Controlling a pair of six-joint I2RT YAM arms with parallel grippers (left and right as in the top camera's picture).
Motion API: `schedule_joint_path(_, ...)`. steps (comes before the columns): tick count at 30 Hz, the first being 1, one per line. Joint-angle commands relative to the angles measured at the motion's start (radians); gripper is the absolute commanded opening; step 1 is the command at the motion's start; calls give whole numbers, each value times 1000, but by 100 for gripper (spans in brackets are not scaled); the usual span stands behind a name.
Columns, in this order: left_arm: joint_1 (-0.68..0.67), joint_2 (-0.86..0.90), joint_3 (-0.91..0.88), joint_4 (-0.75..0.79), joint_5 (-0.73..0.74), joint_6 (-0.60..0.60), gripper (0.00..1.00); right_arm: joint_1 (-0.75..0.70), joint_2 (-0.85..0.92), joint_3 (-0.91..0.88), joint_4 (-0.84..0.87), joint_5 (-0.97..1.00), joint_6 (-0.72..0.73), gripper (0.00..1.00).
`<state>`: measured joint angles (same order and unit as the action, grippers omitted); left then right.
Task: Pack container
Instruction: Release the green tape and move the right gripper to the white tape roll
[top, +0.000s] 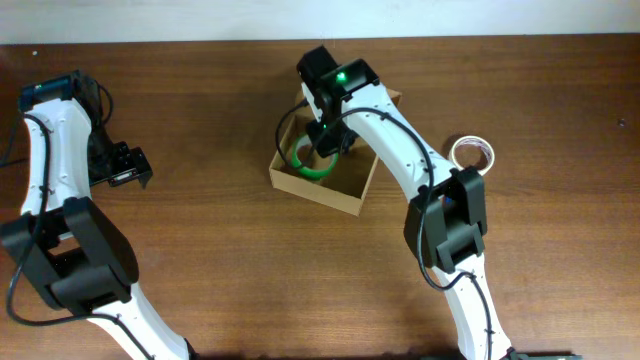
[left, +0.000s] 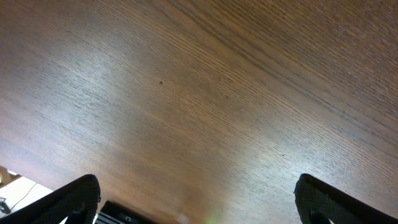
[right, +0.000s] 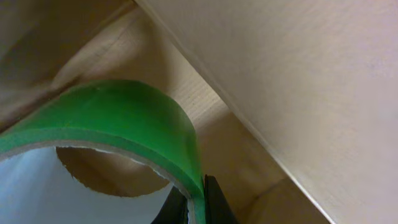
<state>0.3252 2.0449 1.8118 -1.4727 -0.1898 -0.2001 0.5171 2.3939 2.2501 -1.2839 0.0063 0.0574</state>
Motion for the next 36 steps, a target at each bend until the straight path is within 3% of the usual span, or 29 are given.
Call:
schedule_joint_path(1,5,3,-4,0,7,15,100,7,5,-48,43,-9,14,4)
schedule_joint_path(8,5,3,-4,0,7,15,100,7,5,-55,91,30,29,4)
schedule_joint_path(11,5,3,-4,0,8,15,100,7,4,-54,79,29,29,22)
schedule_joint_path(13,5,3,-4,0,7,15,100,7,0,-42,61,29,28,24)
schedule_joint_path(16,5,3,-4,0,7,15,100,7,-15,25,5,30,28,35)
schedule_joint_path(20,5,3,-4,0,7,15,100,11,-53,217,-136,47,2,41)
schedule_joint_path(24,5,3,-4,0,7,15,100,13,-190,405,-221,152,2,46)
schedule_joint_path(27,5,3,-4,0,7,15,100,-21,-397,418,-237,261,3,47)
schedule_joint_path(30,5,3,-4,0,7,15,100,-138,-614,338,-222,349,30,47)
schedule_joint_path(33,5,3,-4,0,7,15,100,-377,-841,94,-116,339,40,48)
schedule_joint_path(34,5,3,-4,0,7,15,100,-530,-945,-87,-38,314,69,52)
schedule_joint_path(36,5,3,-4,0,7,15,100,-698,-1032,-314,60,227,97,65)
